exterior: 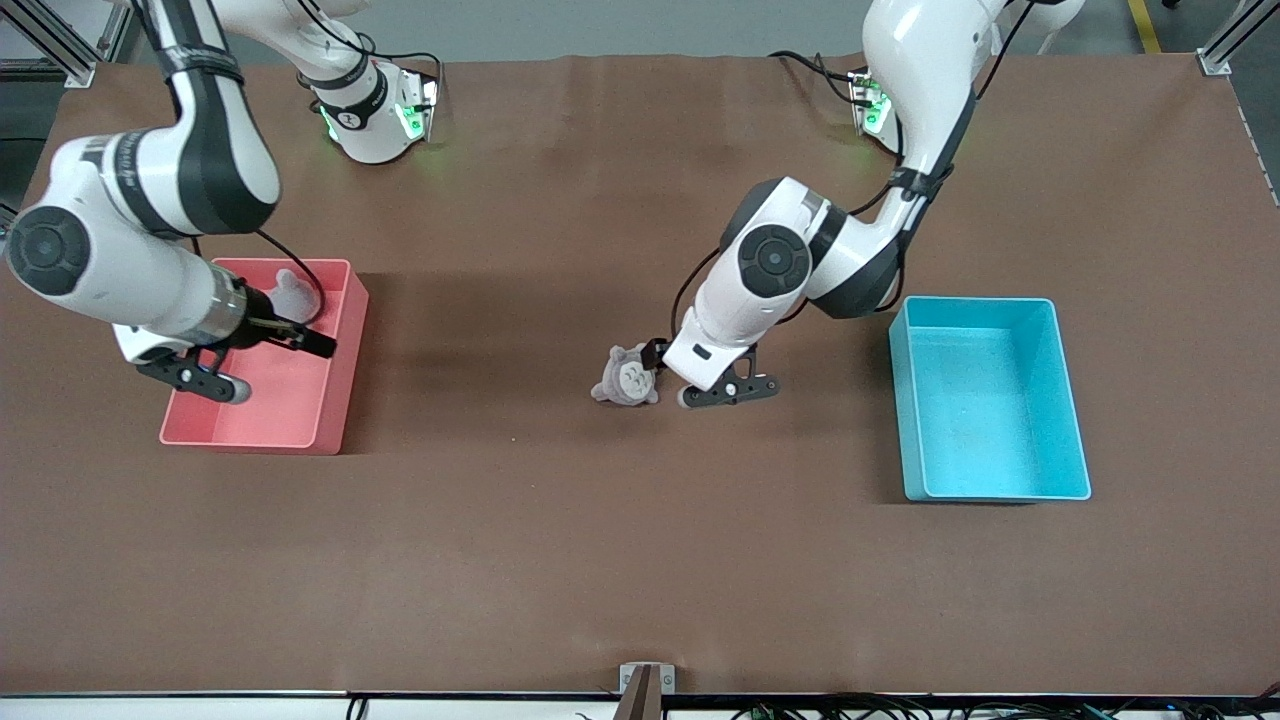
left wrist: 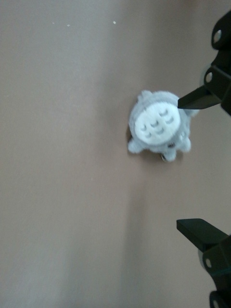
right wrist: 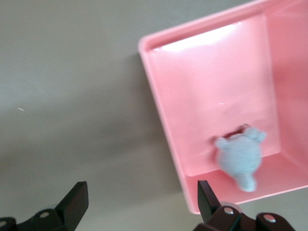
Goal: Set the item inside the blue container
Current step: 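Grasp the plush with the left gripper while the right gripper reaches the pink box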
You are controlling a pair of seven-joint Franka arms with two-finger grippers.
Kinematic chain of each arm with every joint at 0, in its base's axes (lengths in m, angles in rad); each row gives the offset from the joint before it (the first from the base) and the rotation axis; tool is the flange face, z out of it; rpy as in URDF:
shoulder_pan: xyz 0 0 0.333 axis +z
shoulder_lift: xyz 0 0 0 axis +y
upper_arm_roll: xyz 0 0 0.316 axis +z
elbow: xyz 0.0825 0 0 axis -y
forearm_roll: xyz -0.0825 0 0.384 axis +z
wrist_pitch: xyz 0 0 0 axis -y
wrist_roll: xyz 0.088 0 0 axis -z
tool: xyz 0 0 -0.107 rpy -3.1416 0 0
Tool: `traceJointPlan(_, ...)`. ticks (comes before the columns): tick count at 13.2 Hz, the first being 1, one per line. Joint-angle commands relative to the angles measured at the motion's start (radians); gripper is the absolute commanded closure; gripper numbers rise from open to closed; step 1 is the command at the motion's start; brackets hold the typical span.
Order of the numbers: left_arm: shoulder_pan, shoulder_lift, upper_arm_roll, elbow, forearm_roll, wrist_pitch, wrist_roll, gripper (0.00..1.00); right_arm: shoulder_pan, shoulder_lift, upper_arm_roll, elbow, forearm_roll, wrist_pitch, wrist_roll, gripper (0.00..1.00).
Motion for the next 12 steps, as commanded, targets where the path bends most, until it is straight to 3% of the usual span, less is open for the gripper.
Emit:
traceJointPlan(1,-0.045,0.118,0.008,0.104,-0.019,0.062,-0.076,0.0,-0.106,-0.101,0.025,-0.189,-0.019,0.091,-0.145,0.0)
traceJointPlan(6,-0.091,0.214,0.008,0.158,-0.021,0.148,-0.121,0.0,-0.197,-0.118,0.025,-0.453,-0.019,0.371,-0.236,0.0)
traceJointPlan(8,-0.105,0.244,0.008,0.171,-0.021,0.185,-0.137,0.0,-0.221,-0.081,0.025,-0.493,-0.019,0.445,-0.261,0.0)
traceJointPlan(12,-0.107,0.249,0.008,0.163,-0.007,0.179,-0.136,0.0,-0.272,0.008,0.025,-0.501,-0.019,0.467,-0.322,0.0)
